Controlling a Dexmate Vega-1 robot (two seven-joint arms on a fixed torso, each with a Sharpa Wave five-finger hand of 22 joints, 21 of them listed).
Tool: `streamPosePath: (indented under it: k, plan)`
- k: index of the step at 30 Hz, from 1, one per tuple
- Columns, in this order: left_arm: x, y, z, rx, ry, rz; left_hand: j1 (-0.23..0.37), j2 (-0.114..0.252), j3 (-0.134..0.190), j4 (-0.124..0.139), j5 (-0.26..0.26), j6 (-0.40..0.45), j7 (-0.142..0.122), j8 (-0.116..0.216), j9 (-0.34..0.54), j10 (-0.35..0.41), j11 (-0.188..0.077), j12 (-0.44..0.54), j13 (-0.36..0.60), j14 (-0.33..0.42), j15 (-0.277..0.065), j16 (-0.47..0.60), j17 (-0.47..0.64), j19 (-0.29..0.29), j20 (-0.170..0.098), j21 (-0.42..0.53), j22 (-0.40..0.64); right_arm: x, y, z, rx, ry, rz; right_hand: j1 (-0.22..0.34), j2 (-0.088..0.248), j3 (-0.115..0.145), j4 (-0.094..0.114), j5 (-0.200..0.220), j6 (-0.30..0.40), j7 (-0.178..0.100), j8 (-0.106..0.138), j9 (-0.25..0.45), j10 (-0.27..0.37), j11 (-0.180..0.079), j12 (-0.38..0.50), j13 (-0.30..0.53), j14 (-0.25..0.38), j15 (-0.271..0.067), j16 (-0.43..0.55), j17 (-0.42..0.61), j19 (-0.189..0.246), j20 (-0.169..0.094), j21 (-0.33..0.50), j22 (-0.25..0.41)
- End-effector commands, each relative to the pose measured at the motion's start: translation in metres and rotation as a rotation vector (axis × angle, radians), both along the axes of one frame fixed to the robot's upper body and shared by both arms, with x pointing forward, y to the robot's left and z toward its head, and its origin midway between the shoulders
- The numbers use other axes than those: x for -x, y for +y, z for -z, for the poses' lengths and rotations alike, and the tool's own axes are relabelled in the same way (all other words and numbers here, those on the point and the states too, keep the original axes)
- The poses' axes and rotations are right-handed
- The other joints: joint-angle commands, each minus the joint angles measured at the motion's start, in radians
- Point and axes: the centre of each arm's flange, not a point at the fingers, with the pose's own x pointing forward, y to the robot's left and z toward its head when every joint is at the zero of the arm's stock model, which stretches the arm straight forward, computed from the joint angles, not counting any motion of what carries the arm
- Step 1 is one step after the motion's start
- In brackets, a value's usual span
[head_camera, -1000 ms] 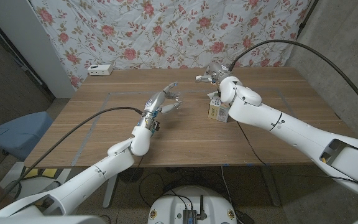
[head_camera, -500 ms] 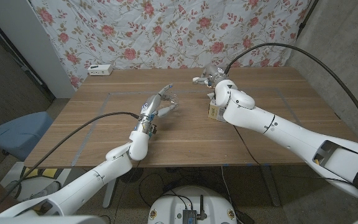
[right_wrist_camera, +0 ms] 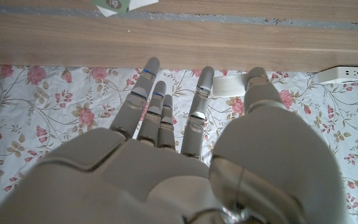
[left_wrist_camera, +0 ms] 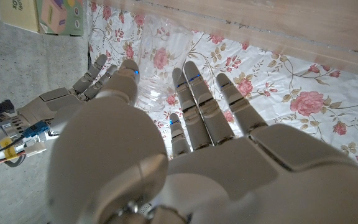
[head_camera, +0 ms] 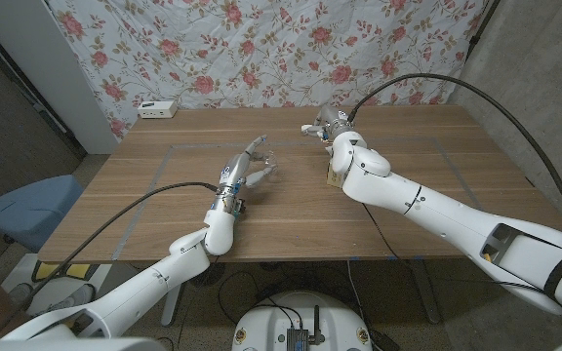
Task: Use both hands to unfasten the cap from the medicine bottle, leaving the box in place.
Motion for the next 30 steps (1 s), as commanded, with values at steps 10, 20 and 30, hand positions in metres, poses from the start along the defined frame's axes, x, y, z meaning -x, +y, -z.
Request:
streamPosePath:
  k: [10, 20, 30]
  plan:
    - [-0.009, 0.003, 0.014, 0.018, 0.008, -0.004, 0.020, 0.008, -0.015, 0.006, 0.004, 0.005, 0.026, 0.002, 0.002, 0.089, -0.089, 0.006, 0.003, -0.011, -0.121, 0.006, 0.004, -0.007, -0.004, 0.010, -0.001, -0.010, 0.010, 0.019, -0.015, 0.013, 0.029, -0.003, -0.003, 0.010, 0.001, 0.008, 0.004, -0.003, 0.006, 0.002, 0.004, 0.001, -0.006, 0.000, 0.005, -0.009, -0.003, 0.003, 0.006, -0.011, -0.001, 0.000]
    - [-0.008, 0.005, 0.015, 0.005, 0.016, -0.007, 0.023, 0.013, -0.021, 0.008, 0.005, 0.013, 0.025, 0.005, 0.002, 0.092, -0.084, 0.008, 0.002, -0.011, -0.121, 0.008, 0.004, -0.008, -0.006, 0.012, -0.002, -0.014, 0.012, 0.028, -0.024, 0.028, 0.027, -0.005, -0.003, 0.011, 0.001, 0.008, 0.005, -0.002, 0.008, 0.001, 0.006, 0.001, -0.006, 0.000, 0.006, -0.010, -0.003, 0.003, 0.006, -0.013, -0.001, 0.000]
    - [0.000, 0.007, 0.006, -0.005, 0.010, -0.025, 0.024, 0.019, -0.026, 0.011, 0.006, 0.020, 0.023, 0.005, 0.002, 0.093, -0.078, 0.009, 0.001, -0.007, -0.119, 0.009, 0.003, -0.009, -0.004, 0.013, -0.002, -0.013, 0.011, 0.029, -0.037, 0.030, 0.018, -0.006, -0.003, 0.012, 0.001, 0.008, 0.004, -0.003, 0.009, -0.001, 0.008, 0.000, -0.006, 0.001, 0.007, -0.011, -0.004, 0.003, 0.006, -0.013, -0.001, 0.000]
